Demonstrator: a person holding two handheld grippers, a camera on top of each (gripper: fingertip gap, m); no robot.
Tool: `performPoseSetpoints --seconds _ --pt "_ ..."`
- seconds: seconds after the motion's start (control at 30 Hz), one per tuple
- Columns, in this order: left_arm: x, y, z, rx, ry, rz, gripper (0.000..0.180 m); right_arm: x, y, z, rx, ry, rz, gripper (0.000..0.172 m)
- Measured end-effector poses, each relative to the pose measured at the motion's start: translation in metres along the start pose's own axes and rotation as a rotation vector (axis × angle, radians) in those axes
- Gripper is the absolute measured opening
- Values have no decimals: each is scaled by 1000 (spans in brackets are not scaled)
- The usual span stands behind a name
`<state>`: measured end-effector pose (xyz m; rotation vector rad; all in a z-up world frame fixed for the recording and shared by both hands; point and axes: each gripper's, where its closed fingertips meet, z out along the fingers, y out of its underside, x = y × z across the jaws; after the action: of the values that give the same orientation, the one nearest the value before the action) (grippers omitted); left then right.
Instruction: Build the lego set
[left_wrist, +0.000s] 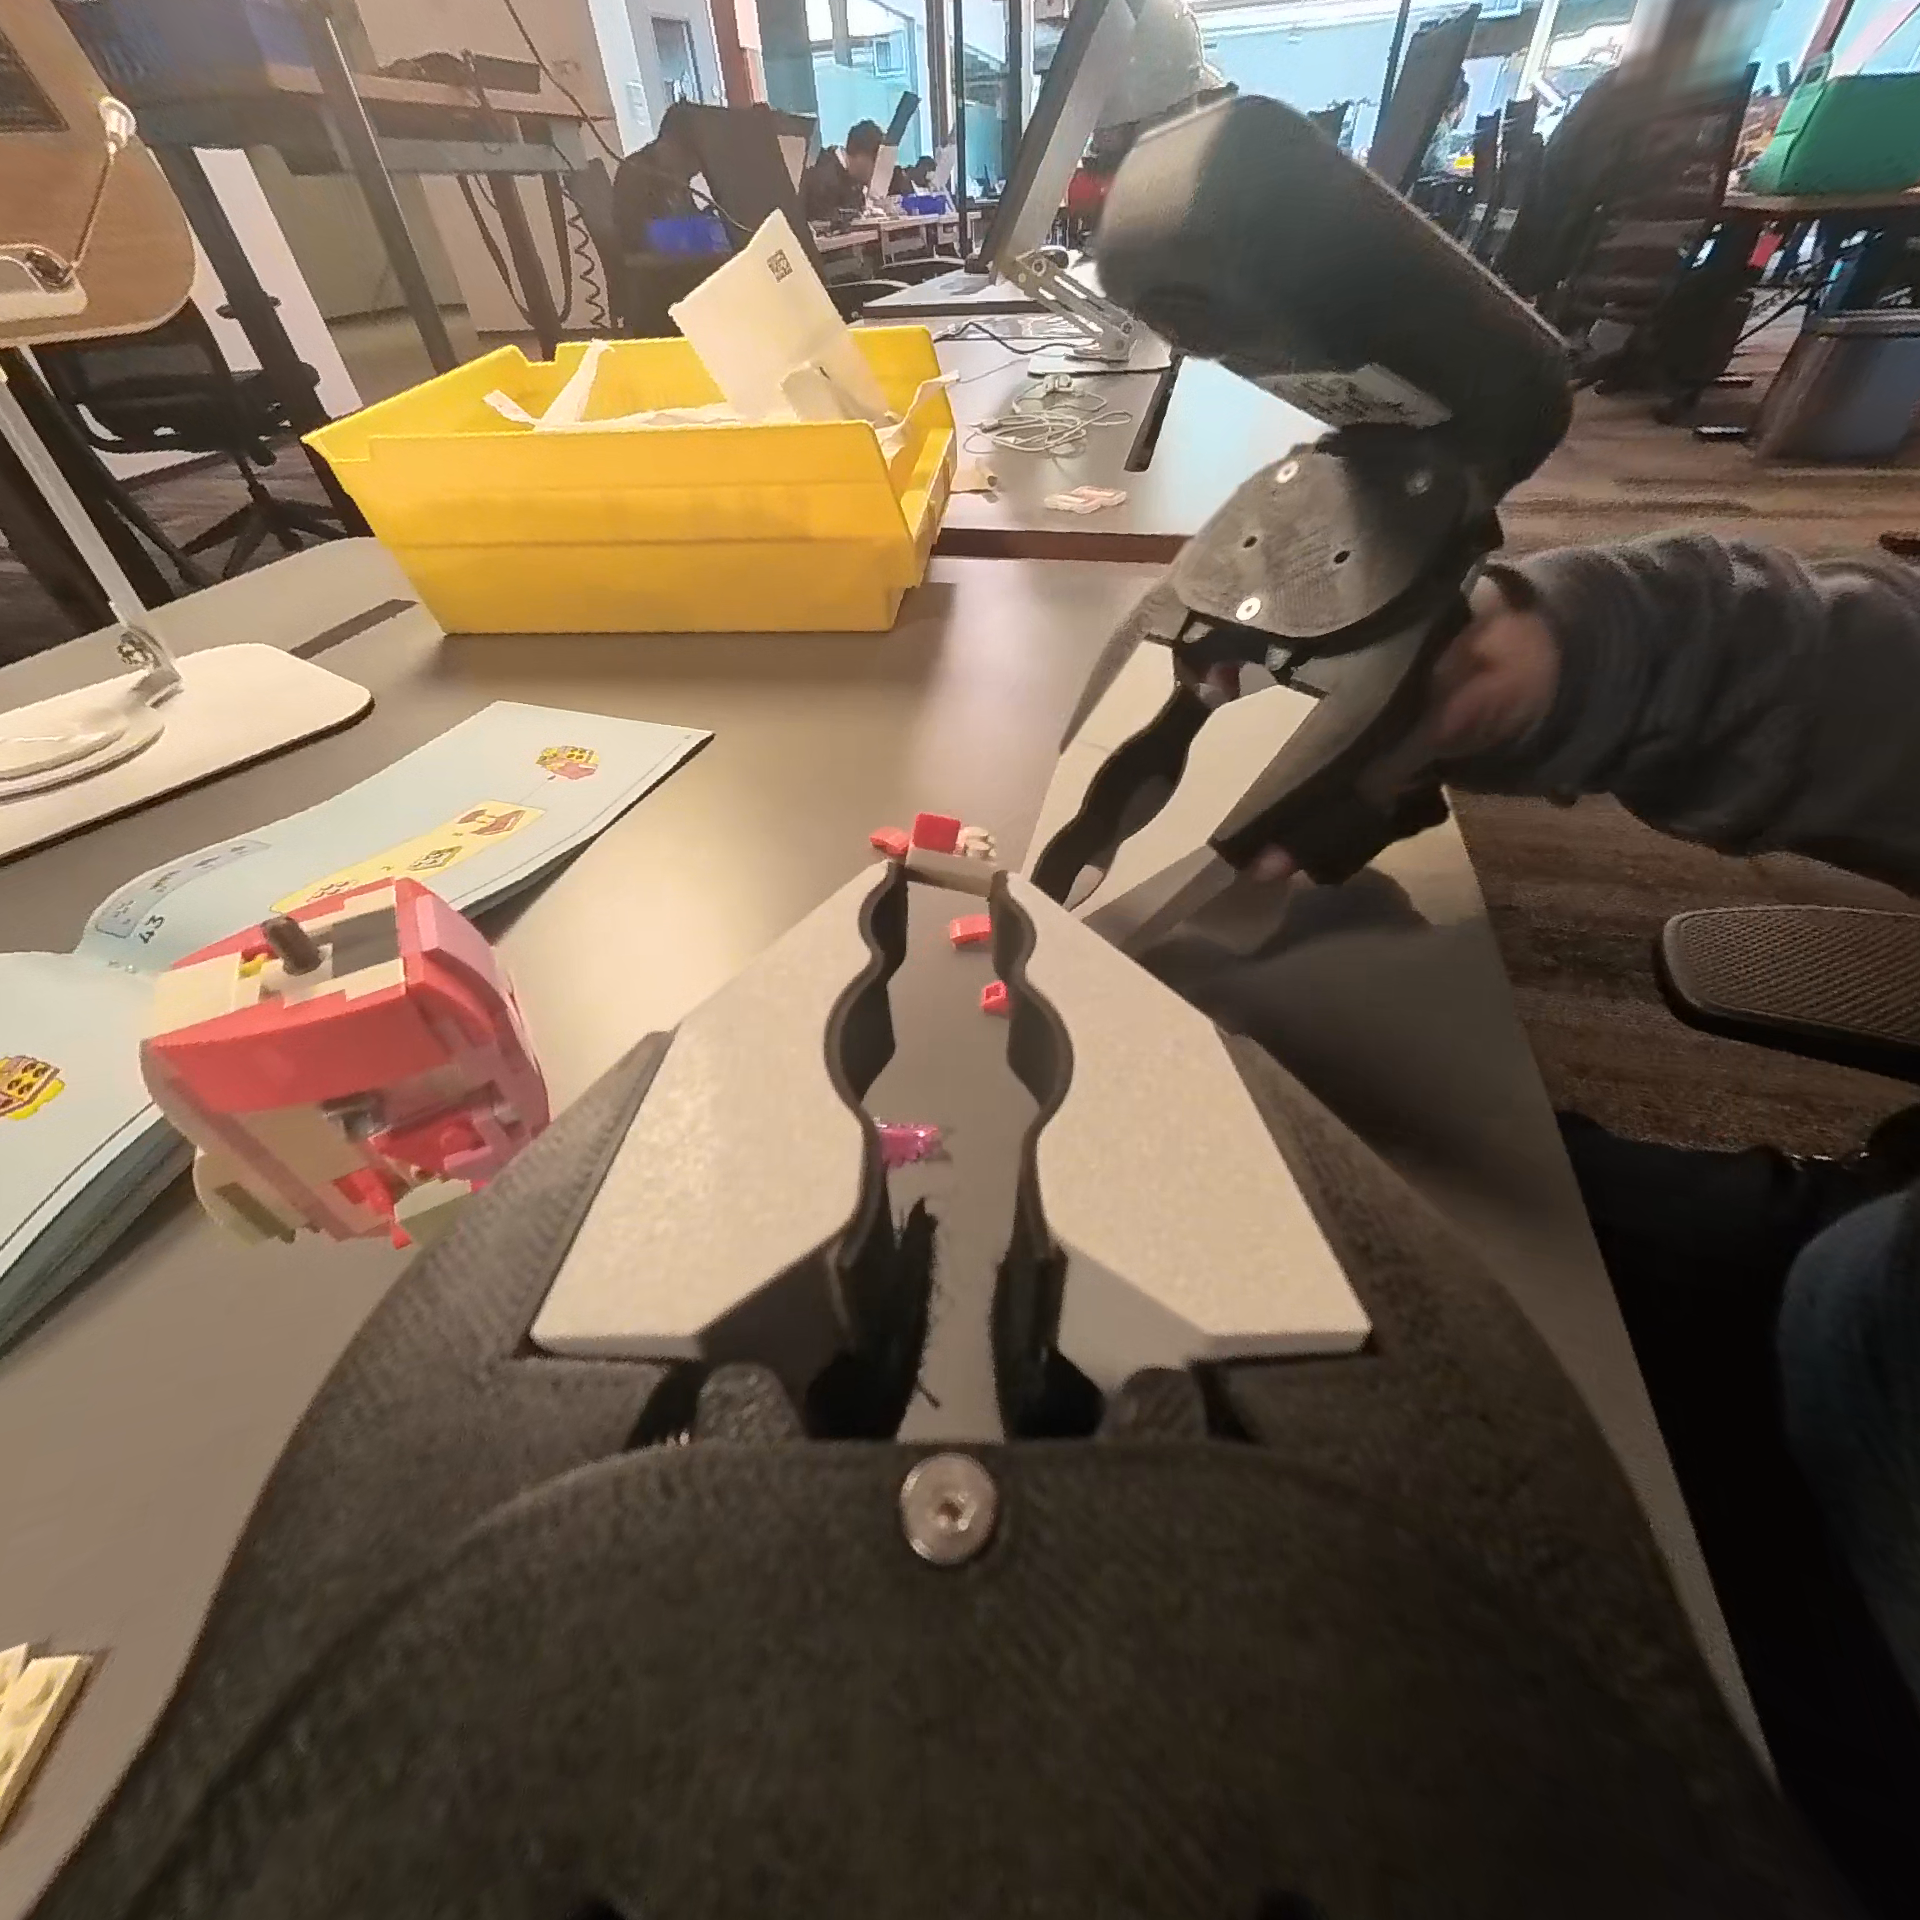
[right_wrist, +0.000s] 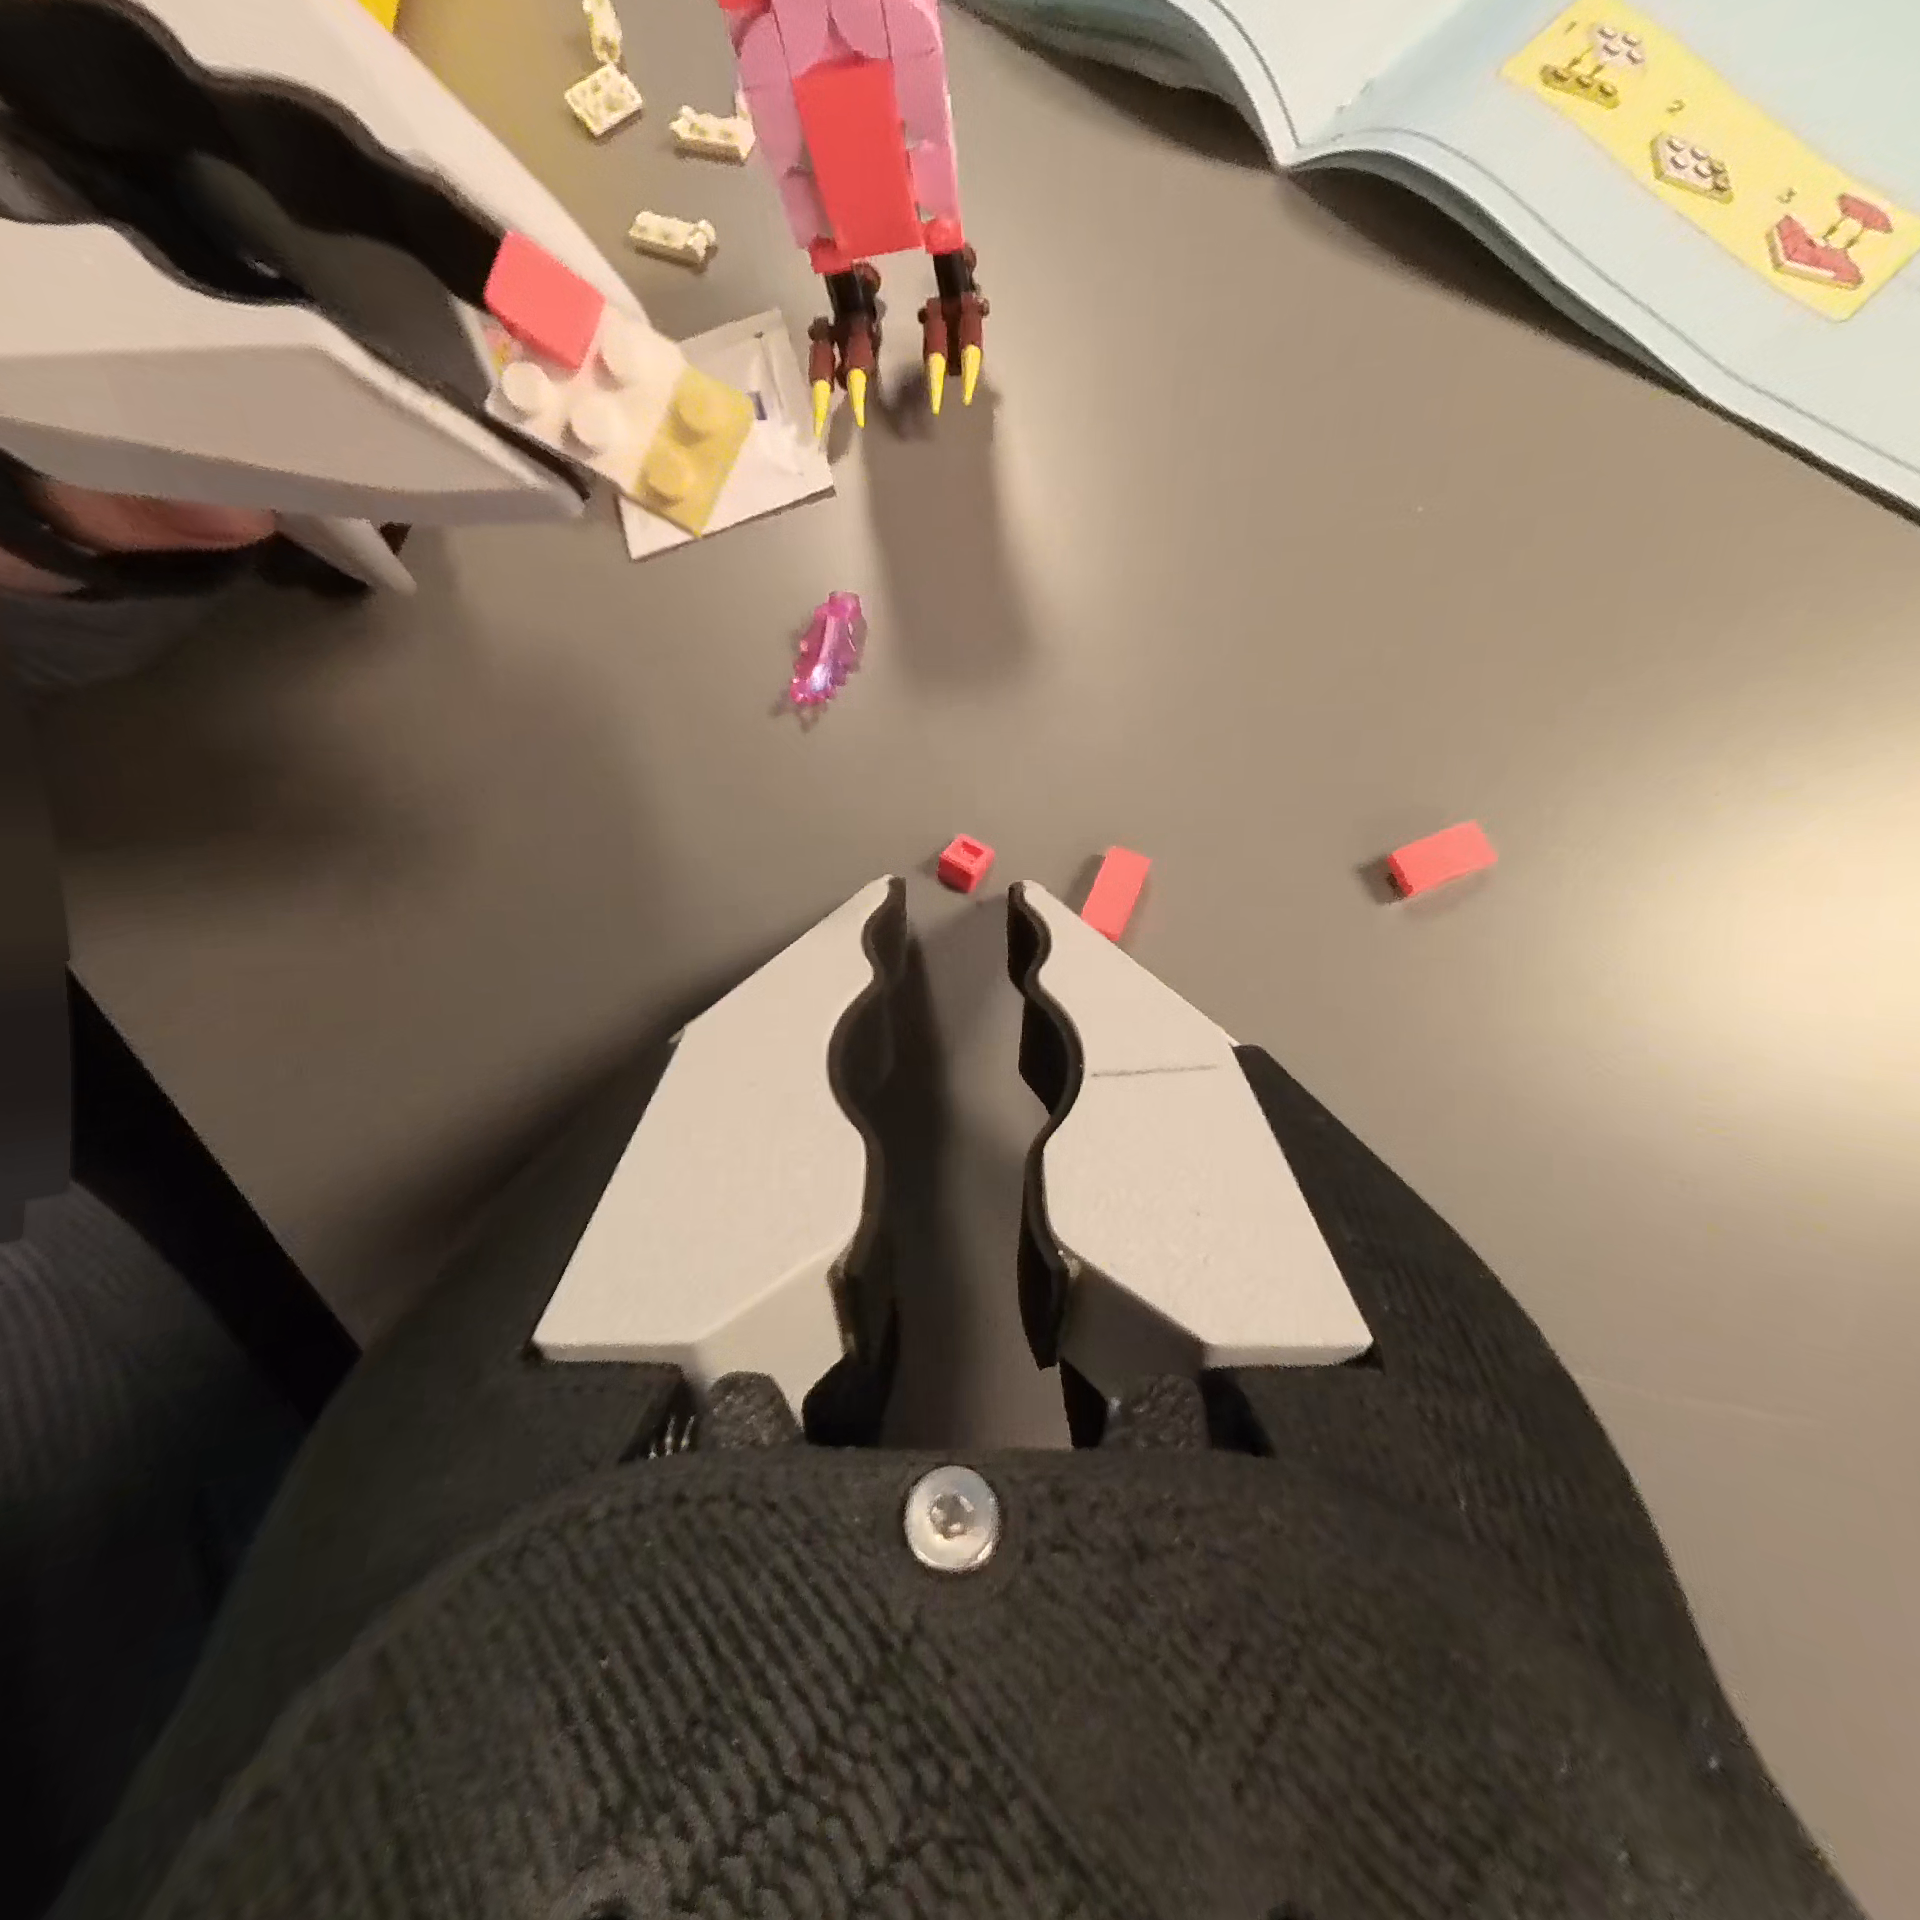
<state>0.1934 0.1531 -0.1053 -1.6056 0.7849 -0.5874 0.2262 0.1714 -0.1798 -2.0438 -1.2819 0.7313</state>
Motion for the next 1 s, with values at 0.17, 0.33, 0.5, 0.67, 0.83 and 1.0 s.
performPoseSetpoints --seconds 0.17,0.33,0.5,0.67,0.83,1.0 --pt "1 0 0 -2 4 -1 14 1 -2 3 -9 81 -14 13" --pt "2 1 1 -6 6 4 14 2 -3 6 -24 158 -62 10" --pt "2 1 1 -7 5 9 14 0 -4 6 -42 186 -132 5" --pt "2 0 1 -4 2 11 14 12 0 -7 -155 274 -601 5" --pt "5 0 2 -3 13 11 14 24 17 -31 -449 341 -1667 5" --pt "6 0 3 -4 18 12 14 20 34 -41 -620 191 -2255 5"
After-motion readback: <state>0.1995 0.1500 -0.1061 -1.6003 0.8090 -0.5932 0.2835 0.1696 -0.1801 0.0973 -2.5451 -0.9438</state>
